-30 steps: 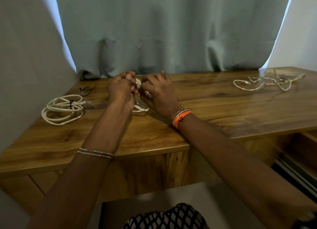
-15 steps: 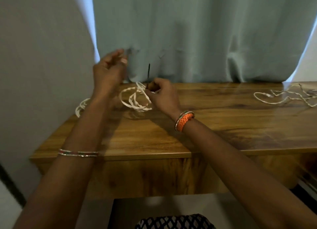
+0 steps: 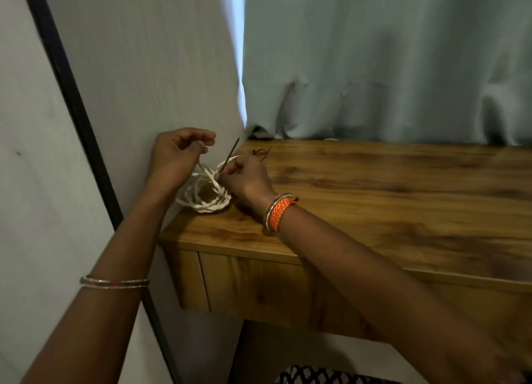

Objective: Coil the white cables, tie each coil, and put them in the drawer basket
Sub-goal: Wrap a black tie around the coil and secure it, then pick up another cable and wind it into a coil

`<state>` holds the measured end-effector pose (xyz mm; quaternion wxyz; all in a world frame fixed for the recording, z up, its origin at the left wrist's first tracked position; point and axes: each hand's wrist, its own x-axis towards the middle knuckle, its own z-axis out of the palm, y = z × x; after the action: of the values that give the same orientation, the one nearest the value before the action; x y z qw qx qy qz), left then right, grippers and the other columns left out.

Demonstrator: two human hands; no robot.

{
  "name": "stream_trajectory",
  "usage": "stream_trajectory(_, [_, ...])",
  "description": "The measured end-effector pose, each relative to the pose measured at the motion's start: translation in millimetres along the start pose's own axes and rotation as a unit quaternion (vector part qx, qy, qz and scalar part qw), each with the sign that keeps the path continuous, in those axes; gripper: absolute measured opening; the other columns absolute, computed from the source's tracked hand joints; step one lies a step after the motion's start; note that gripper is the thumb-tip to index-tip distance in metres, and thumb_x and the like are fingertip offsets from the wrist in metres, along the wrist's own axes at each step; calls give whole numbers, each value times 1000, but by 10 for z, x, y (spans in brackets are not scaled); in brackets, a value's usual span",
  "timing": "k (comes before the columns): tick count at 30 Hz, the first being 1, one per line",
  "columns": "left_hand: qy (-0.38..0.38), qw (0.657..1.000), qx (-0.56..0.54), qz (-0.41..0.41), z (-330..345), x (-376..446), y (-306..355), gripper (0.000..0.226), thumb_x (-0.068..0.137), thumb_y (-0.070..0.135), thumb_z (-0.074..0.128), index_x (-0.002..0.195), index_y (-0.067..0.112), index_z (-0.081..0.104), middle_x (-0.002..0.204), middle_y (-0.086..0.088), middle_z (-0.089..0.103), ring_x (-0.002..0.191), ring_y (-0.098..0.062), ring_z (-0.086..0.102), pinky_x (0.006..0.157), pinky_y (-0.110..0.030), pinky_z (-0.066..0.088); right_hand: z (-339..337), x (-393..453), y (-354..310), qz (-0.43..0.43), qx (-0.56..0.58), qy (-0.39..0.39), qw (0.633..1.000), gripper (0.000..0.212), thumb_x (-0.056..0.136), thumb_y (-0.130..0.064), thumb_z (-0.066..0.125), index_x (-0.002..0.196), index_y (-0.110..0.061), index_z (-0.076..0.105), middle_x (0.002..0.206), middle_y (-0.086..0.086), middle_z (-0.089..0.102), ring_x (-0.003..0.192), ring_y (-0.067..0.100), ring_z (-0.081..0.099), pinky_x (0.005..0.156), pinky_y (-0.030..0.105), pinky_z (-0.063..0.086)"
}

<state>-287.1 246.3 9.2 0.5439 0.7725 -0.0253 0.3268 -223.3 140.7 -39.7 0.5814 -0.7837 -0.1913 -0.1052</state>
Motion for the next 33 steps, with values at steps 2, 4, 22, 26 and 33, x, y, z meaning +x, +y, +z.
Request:
stream_trajectory(2, [8, 1000, 4, 8, 35, -6, -61, 30, 90, -4, 44, 109, 4, 67, 99, -7, 67, 89, -11, 61, 67, -5, 45, -27, -38, -10, -29, -37, -5, 999, 11, 76, -14, 75, 71, -10, 66, 72, 4, 67, 68, 17, 63, 61, 30, 52])
stream_trajectory(4, [15, 1000, 5, 15, 51, -20, -95, 30, 90, -4, 44, 109, 4, 66, 100, -8, 66, 86, -8, 61, 68, -3, 45, -71, -50, -13, -39, -57, -22, 997, 12, 77, -18, 74, 70, -12, 67, 73, 4, 68, 72, 19, 65, 65, 36, 54])
stream_trajectory(22, [62, 995, -42, 67, 192, -165, 33, 32, 89, -3, 41, 102, 11, 67, 98, -8, 69, 78, -8, 65, 73, -19, 51, -606, -136, -2, 83, -74, -132, 985, 16, 90, -9, 61, 92, 6, 66, 71, 11, 61, 55, 14, 54, 42, 21, 39])
stream_trajectory(26, [60, 990, -70, 103, 573, -185, 207, 30, 87, -2, 44, 96, 9, 70, 90, -4, 70, 71, -2, 64, 70, -12, 49, -1062, -169, 55, 50, -142, -76, 986, 16, 89, -11, 59, 87, 0, 70, 76, 10, 69, 58, 11, 58, 47, 22, 43])
stream_trajectory(33, [-147, 982, -74, 96, 1727, -231, 409, 28, 87, -5, 46, 96, 9, 69, 91, -2, 67, 65, 9, 57, 65, -6, 45, -1917, -298, 350, 49, -203, 29, 977, 13, 88, -13, 59, 84, -7, 70, 76, 6, 69, 69, 16, 63, 57, 28, 49])
